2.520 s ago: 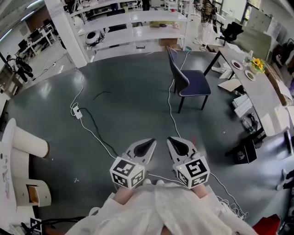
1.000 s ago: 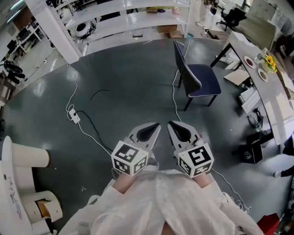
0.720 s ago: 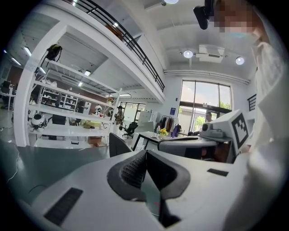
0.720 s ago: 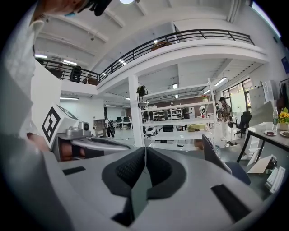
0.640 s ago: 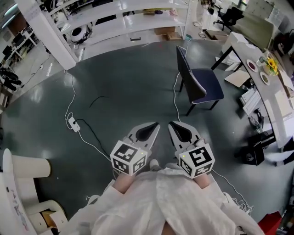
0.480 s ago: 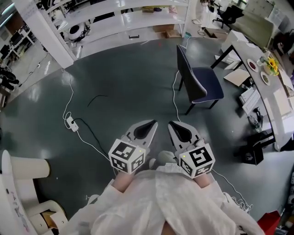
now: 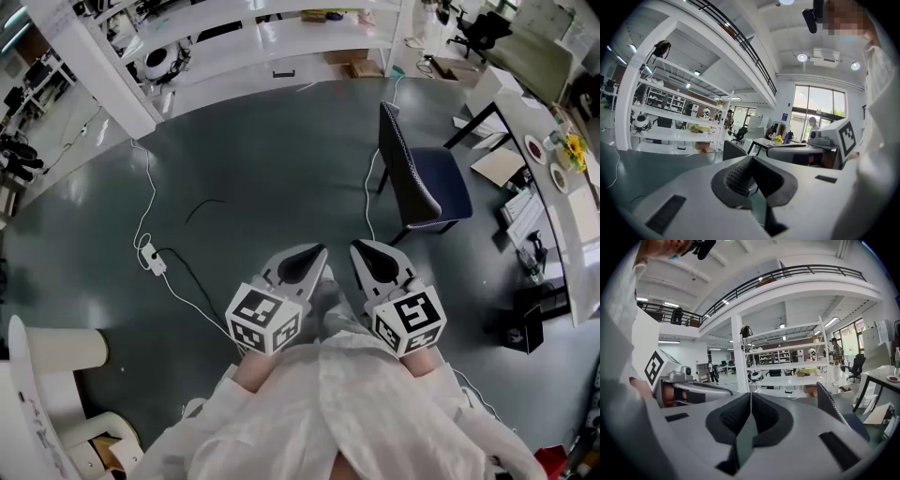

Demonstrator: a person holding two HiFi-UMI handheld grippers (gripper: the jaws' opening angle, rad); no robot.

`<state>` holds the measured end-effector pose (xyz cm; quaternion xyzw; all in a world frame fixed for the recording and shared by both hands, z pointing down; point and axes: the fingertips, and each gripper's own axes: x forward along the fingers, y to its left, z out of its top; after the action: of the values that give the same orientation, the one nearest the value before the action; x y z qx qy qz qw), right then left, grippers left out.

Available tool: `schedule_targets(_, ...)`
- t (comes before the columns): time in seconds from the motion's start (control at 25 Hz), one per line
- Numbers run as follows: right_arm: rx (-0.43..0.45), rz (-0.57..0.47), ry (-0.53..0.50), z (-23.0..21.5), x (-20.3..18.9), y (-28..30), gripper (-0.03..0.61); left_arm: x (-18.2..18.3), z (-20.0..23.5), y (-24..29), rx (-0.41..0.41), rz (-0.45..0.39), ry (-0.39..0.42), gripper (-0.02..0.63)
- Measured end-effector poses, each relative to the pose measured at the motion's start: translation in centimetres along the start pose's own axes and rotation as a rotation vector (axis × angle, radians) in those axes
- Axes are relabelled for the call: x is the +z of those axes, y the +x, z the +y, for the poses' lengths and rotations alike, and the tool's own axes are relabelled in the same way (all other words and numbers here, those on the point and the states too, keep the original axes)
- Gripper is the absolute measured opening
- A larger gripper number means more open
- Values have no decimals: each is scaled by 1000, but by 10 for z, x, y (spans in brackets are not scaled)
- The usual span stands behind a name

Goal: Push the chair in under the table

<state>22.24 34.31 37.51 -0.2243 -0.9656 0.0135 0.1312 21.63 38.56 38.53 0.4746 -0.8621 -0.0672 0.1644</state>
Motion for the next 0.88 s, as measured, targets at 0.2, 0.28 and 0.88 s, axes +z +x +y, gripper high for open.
schedule_targets(0.2, 11, -14, 0, -39, 17, 51, 34, 21, 44, 38, 15, -3, 6, 15)
schedule_targets(0.28, 11, -20, 2, -58, 27, 71, 34, 33, 62, 58, 16, -3, 8, 15)
schedule_targets(0.88, 9, -53, -16, -190, 84, 191, 34, 107, 164, 201, 3, -30, 25, 15)
